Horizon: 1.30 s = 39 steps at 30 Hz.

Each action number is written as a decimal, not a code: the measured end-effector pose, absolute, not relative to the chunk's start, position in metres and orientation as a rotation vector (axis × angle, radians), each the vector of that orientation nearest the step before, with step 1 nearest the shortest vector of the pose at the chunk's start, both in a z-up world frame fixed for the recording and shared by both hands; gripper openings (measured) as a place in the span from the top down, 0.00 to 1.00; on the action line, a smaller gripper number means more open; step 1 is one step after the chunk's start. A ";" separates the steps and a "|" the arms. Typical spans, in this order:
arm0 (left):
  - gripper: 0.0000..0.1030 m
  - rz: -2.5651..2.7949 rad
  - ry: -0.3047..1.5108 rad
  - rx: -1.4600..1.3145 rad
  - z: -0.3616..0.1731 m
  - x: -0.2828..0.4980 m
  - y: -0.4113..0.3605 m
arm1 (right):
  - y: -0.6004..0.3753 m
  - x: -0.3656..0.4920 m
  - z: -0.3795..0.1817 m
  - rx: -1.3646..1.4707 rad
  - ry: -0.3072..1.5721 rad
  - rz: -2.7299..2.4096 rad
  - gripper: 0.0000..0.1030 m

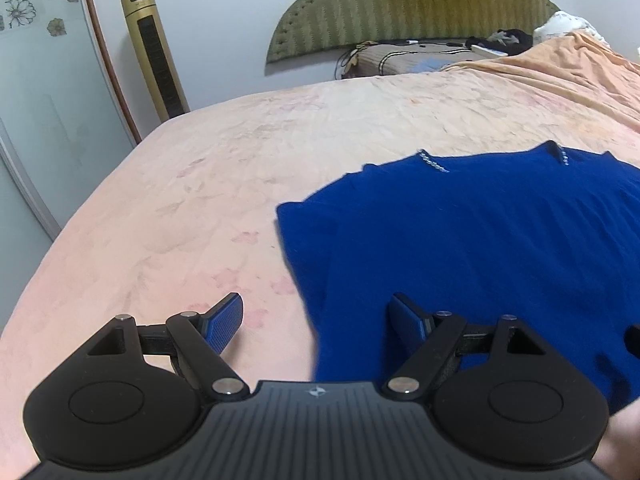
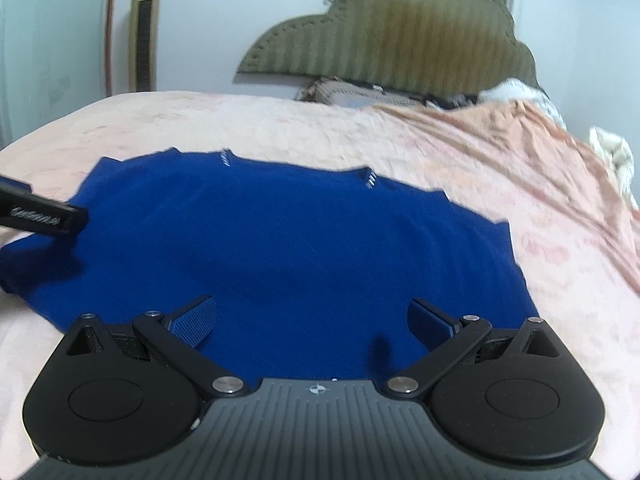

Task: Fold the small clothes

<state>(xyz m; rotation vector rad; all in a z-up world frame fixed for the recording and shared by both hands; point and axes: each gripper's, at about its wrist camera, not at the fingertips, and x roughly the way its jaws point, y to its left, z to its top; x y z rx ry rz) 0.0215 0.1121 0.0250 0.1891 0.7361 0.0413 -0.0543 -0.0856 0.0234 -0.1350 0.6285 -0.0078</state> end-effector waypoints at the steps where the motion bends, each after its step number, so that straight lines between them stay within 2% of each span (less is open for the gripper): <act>1: 0.22 0.043 0.738 0.190 0.025 0.023 0.114 | -0.082 -0.055 0.026 -0.145 0.621 0.001 0.01; 18: 0.22 0.006 0.767 0.127 0.026 0.051 0.152 | -0.015 -0.071 0.040 -0.362 0.538 0.091 0.01; 24: 0.22 -0.094 0.886 -0.091 0.025 0.088 0.201 | 0.009 -0.083 0.035 -0.398 0.538 0.172 0.01; 29: 0.19 -0.281 0.983 -0.383 0.009 0.117 0.235 | 0.044 -0.093 0.020 -0.554 0.519 0.234 0.02; 30: 0.16 -0.314 0.984 -0.424 0.007 0.121 0.237 | 0.052 -0.094 0.016 -0.589 0.517 0.238 0.02; 33: 0.16 -0.416 1.006 -0.548 -0.003 0.139 0.237 | 0.071 -0.093 0.004 -0.704 0.499 0.222 0.03; 39: 0.15 -0.522 0.985 -0.594 -0.013 0.166 0.215 | 0.103 -0.080 -0.010 -0.850 0.402 0.197 0.03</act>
